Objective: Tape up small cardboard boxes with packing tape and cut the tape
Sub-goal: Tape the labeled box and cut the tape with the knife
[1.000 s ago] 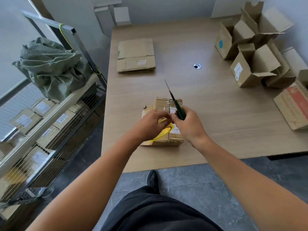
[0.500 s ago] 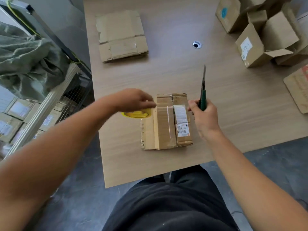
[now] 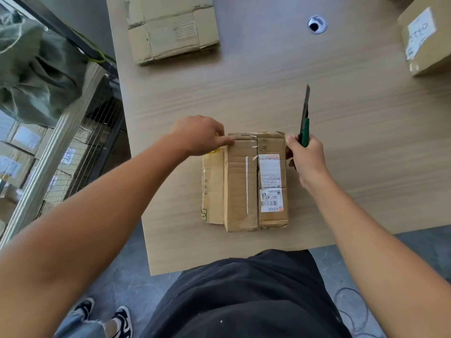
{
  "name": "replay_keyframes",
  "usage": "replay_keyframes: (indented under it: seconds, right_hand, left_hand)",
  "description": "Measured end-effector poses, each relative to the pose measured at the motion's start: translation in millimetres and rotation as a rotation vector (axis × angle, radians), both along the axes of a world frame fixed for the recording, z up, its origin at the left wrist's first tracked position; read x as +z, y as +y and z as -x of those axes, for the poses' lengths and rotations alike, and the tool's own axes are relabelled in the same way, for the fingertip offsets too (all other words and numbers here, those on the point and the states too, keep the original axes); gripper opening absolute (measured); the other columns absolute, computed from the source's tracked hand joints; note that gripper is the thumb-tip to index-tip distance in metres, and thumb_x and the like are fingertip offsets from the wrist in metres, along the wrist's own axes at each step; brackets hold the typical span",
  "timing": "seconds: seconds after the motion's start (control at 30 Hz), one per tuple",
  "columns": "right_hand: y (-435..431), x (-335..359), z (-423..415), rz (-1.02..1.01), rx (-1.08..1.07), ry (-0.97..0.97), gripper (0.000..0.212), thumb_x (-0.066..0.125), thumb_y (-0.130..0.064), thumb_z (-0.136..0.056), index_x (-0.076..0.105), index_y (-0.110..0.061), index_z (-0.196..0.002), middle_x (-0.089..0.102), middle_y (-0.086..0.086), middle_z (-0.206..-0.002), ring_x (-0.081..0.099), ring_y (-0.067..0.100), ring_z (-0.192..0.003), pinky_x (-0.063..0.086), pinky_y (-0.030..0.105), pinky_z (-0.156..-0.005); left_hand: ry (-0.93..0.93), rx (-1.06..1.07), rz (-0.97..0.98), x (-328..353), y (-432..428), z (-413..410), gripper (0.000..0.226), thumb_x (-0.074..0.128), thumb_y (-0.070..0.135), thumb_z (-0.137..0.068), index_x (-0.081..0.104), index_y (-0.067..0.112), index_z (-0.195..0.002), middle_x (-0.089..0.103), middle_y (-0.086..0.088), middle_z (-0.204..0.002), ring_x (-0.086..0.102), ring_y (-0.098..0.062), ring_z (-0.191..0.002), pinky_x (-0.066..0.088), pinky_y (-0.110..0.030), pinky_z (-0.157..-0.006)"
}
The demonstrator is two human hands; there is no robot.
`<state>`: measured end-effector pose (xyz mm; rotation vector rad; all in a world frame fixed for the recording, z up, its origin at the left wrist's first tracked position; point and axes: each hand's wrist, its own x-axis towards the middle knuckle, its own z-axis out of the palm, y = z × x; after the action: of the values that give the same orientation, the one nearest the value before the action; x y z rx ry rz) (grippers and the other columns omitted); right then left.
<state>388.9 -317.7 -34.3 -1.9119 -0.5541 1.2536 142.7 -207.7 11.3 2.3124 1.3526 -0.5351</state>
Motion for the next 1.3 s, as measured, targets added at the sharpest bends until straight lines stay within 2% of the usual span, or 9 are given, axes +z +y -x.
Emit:
replay_keyframes:
  seconds: [0.1, 0.33, 0.47, 0.57, 0.7, 0.8, 1.0, 1.2, 1.3]
  right_hand:
    - [2.9, -5.1, -2.2, 0.063, 0.064, 0.058, 0.021, 0.068, -0.04, -0.092, 0.06, -0.024, -0.082, 0.058, -0.01, -0.06, 0.051, 0.009, -0.052, 0.041, 0.027, -0.051]
    - [6.3, 56.0, 28.8, -0.193, 0.297, -0.5, 0.027, 0.052, -0.045, -0.098, 0.048, -0.019, -0.095, 0.056, -0.01, -0.075, 0.055, -0.006, -0.064, 0.035, 0.008, -0.05]
    - [-15.1, 47.6, 86.0, -0.034, 0.756, -0.582, 0.046, 0.039, -0.047, -0.103, 0.063, -0.011, -0.118, 0.051, 0.008, -0.137, 0.045, 0.021, -0.131, 0.039, 0.028, -0.106]
    - [-30.8, 35.3, 96.9, 0.01, 0.801, -0.697, 0.057, 0.035, -0.047, -0.105, 0.067, -0.003, -0.122, 0.017, 0.004, -0.167, 0.01, 0.02, -0.154, 0.007, 0.039, -0.125]
    - [-39.0, 27.6, 103.0, 0.023, 0.836, -0.678, 0.056, 0.031, -0.046, -0.106, 0.071, -0.009, -0.12, -0.004, -0.002, -0.17, -0.01, 0.013, -0.155, -0.013, 0.034, -0.121]
    - [-35.7, 29.1, 104.2, 0.073, 0.842, -0.614, 0.056, 0.031, -0.047, -0.105, 0.07, -0.011, -0.122, -0.008, -0.008, -0.169, -0.014, 0.01, -0.154, -0.016, 0.03, -0.118]
    - [-23.9, 44.6, 109.3, 0.218, 0.874, -0.497, 0.053, 0.033, -0.048, -0.102, 0.07, -0.015, -0.119, -0.017, -0.006, -0.167, -0.021, 0.013, -0.152, -0.013, 0.041, -0.121]
    - [-13.7, 51.0, 120.2, 0.389, 0.966, -0.573, 0.052, 0.035, -0.049, -0.1, 0.065, -0.017, -0.126, -0.025, -0.002, -0.165, -0.025, 0.019, -0.152, -0.011, 0.052, -0.122]
    - [-13.0, 49.6, 124.7, 0.483, 1.091, -0.675, 0.062, 0.033, -0.053, -0.101, 0.054, -0.012, -0.143, -0.034, 0.003, -0.162, -0.031, 0.025, -0.149, -0.011, 0.058, -0.121]
  left_hand:
    - [-0.011, 0.02, 0.033, -12.6, 0.6, 8.5, 0.051, 0.039, 0.077, -0.091, 0.07, 0.04, -0.107, 0.07, 0.008, -0.114, 0.061, -0.021, -0.104, 0.038, -0.033, -0.073]
    - [-0.066, 0.051, 0.014, -20.0, -8.1, 8.0, 0.051, 0.04, 0.076, -0.092, 0.07, 0.038, -0.108, 0.071, 0.003, -0.115, 0.062, -0.026, -0.108, 0.036, -0.033, -0.075]
    - [-0.07, 0.143, -0.038, -20.4, -19.9, 8.9, 0.048, 0.044, 0.072, -0.093, 0.069, 0.032, -0.104, 0.073, 0.004, -0.109, 0.065, -0.025, -0.102, 0.043, -0.034, -0.075]
    - [-0.301, 0.265, 0.152, -16.4, -27.2, 29.1, 0.032, 0.054, 0.052, -0.097, 0.069, 0.03, -0.115, 0.07, 0.007, -0.117, 0.064, -0.011, -0.101, 0.044, -0.024, -0.073]
    - [-0.527, 0.331, 0.197, -7.7, -38.7, 63.1, 0.029, 0.063, 0.043, -0.096, 0.07, 0.027, -0.118, 0.069, 0.008, -0.118, 0.059, 0.009, -0.084, 0.049, -0.019, -0.072]
    - [-0.309, 0.236, 0.12, -8.0, -34.7, 64.2, 0.037, 0.061, 0.053, -0.094, 0.068, 0.029, -0.122, 0.068, 0.006, -0.124, 0.063, -0.012, -0.098, 0.047, -0.03, -0.09]
    - [-0.022, 0.122, 0.148, -8.8, -16.7, 49.3, 0.023, 0.056, 0.054, -0.093, 0.067, 0.035, -0.1, 0.072, 0.008, -0.102, 0.056, 0.001, -0.035, 0.035, -0.026, -0.066]
    - [-0.139, 0.266, 0.137, -8.3, -26.9, 47.9, 0.014, 0.063, 0.041, -0.089, 0.068, 0.03, -0.084, 0.072, 0.006, -0.087, 0.06, -0.008, -0.038, 0.042, -0.023, -0.054]
    - [-0.136, 0.26, -0.03, -5.1, -32.0, 54.2, 0.014, 0.062, 0.036, -0.093, 0.072, 0.026, -0.094, 0.069, -0.001, -0.106, 0.061, -0.017, -0.073, 0.044, -0.028, -0.068]
